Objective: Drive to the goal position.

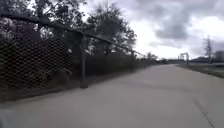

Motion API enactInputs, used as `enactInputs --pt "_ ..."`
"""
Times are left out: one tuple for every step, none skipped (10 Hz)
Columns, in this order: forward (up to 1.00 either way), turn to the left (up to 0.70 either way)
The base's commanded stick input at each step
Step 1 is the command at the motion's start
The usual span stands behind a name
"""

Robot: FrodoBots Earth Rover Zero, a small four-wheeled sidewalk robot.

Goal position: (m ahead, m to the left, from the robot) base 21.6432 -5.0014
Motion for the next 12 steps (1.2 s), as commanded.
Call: enactInputs --pt "1.0 0.0" --pt "1.0 -0.04" --pt "1.0 -0.14" --pt "1.0 -0.26" --pt "1.0 -0.36" --pt "1.0 -0.38" --pt "1.0 -0.4" --pt "1.0 -0.4" --pt "1.0 -0.4" --pt "1.0 -0.4" --pt "1.0 -0.4" --pt "1.0 -0.4"
